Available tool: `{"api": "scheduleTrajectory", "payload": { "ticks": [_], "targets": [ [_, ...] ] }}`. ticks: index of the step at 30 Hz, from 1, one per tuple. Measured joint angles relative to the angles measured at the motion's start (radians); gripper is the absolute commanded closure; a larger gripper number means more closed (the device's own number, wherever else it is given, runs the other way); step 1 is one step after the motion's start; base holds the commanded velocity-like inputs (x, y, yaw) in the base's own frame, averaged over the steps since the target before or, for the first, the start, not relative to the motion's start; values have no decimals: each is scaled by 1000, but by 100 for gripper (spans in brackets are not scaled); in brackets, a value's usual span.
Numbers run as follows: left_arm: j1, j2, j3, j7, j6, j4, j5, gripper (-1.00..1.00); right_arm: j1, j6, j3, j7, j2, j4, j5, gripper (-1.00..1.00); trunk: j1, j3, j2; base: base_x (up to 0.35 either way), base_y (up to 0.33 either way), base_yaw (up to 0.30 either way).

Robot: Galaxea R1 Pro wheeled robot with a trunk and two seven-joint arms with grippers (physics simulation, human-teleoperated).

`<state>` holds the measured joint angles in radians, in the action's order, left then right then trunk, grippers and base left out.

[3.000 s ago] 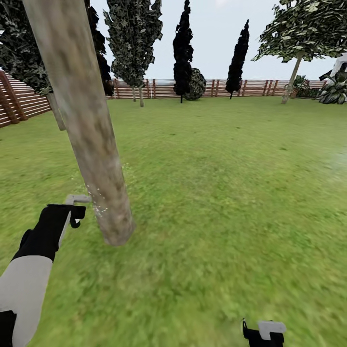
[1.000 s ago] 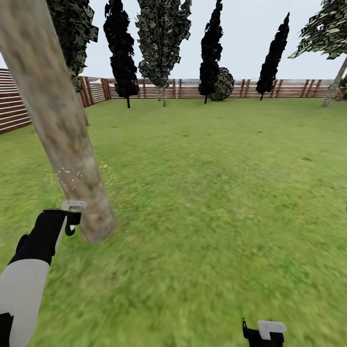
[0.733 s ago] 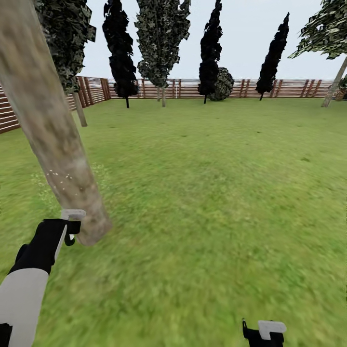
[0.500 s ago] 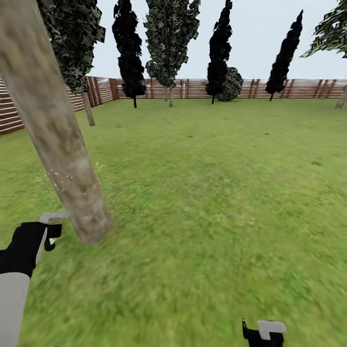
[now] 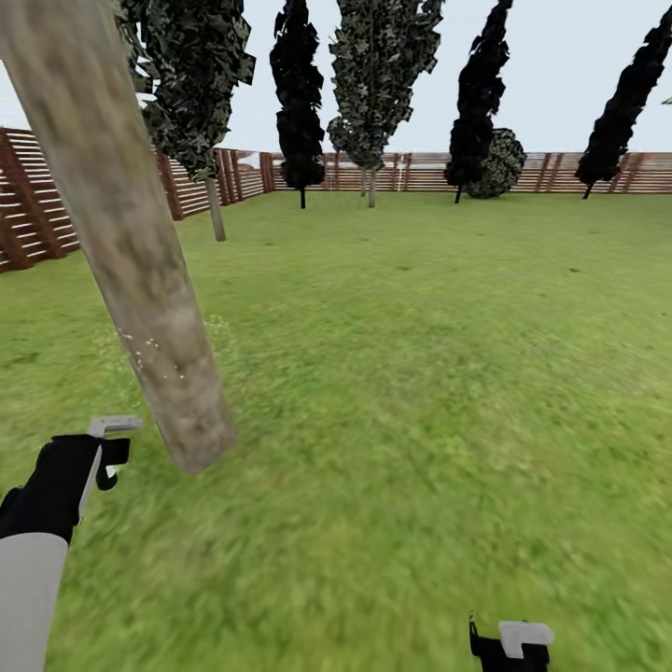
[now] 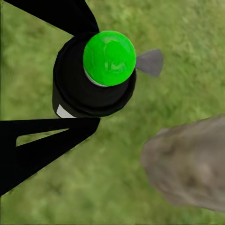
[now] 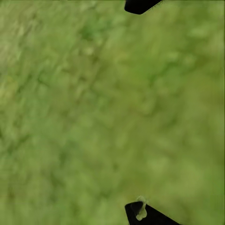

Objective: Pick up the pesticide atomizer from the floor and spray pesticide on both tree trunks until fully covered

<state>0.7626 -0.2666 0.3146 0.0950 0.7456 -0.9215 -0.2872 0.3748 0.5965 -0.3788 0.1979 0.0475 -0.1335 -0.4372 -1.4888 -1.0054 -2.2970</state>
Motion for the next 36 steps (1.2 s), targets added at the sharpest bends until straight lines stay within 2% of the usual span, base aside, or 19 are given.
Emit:
{"api": "scheduleTrajectory", "payload": {
  "ticks": [2, 6, 9, 11, 13, 15, 16, 18, 19, 24, 27, 32, 36],
  "targets": [
    [-15, -6, -5, 0, 0, 5, 7, 100, 0, 0, 0, 0, 0, 0, 0, -100, 0, 0, 0, 241, -175, 21],
    [-19, 19, -9, -1, 1, 5, 13, 100, 0, 0, 0, 0, 1, 0, 0, -100, 0, 0, 0, 297, -93, 2],
    [-19, 23, -11, -2, 1, 3, 10, 100, 0, 0, 0, 0, 2, 0, 0, -100, 0, 0, 0, 335, -6, 0],
    [-19, 14, -5, -1, 0, 5, 3, 100, 1, 0, 0, 0, 2, 0, 1, -100, 0, 0, 0, 338, -1, 0],
    [-28, -14, -1, 0, -1, 9, 0, 100, 0, 0, 0, 1, 2, 0, 1, -100, 0, 0, 0, 334, 0, 85],
    [-40, -18, -2, 0, -11, 26, 10, 100, 0, 0, 0, 1, 1, 0, 2, -100, 0, 0, 0, 117, 0, 250],
    [-41, -13, -5, -1, -15, 53, 16, 100, 0, 0, 0, 1, 1, 0, 2, -100, 0, 0, 0, 19, 0, 273],
    [-42, 17, -6, -1, -98, 75, 27, 100, 0, 0, 0, 2, 1, 0, 2, -100, 0, 0, 0, 4, 0, 277],
    [-42, 25, -5, -1, -122, 77, 22, 100, 0, 0, 0, 1, 1, 0, 2, -100, 0, 0, 0, 1, 0, 278],
    [-47, 21, 20, -1, -147, 77, 12, 100, 0, 0, 0, 2, 0, -1, 2, -100, 0, 0, 0, 17, 0, 254],
    [-75, 29, 25, 0, -148, 78, 19, 100, 0, 0, 0, 2, 0, -1, 2, -100, 0, 0, 0, 276, 13, 40],
    [-79, 46, 25, 0, -151, 82, 23, 100, 0, 0, 0, 1, 0, -1, 0, -100, 0, 0, 0, 324, 147, 1],
    [-79, 60, 20, 5, -227, 125, 20, 100, 0, 0, 0, 2, 0, -1, 0, -100, 0, 0, 0, 309, 192, 0]
  ]
}}
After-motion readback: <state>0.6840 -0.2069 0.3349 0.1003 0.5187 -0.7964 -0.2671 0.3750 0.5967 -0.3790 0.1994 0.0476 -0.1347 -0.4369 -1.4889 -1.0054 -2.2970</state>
